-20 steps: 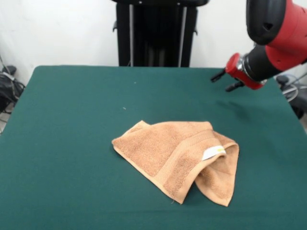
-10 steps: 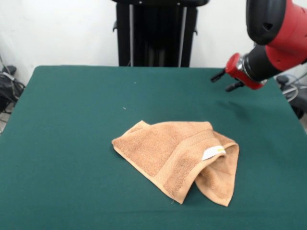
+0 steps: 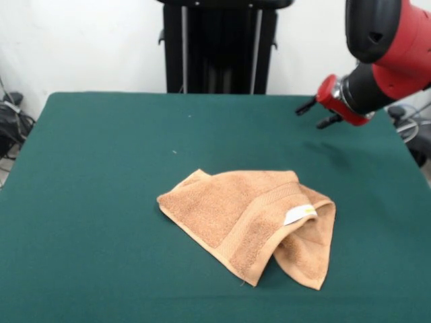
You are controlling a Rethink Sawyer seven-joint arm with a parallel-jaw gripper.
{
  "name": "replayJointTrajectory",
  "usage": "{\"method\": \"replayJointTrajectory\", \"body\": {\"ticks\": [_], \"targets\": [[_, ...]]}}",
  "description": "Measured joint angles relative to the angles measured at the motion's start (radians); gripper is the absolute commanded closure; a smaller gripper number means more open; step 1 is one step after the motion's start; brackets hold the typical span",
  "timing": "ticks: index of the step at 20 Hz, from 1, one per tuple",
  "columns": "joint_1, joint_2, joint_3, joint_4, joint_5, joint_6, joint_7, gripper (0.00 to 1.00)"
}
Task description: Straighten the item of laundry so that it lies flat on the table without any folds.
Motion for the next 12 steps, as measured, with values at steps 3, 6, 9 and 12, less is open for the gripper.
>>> {"method": "replayJointTrajectory", "body": {"ticks": [3, 6, 9, 12], "targets": [[0.000, 0.000, 0.000, 0.000, 0.000, 0.000, 0.000, 0.00], [-0.002, 0.000, 0.000, 0.000, 0.000, 0.000, 0.000, 0.00], [-0.004, 0.000, 0.000, 0.000, 0.000, 0.000, 0.000, 0.00], [-0.007, 0.000, 0.000, 0.000, 0.000, 0.000, 0.000, 0.00]]}}
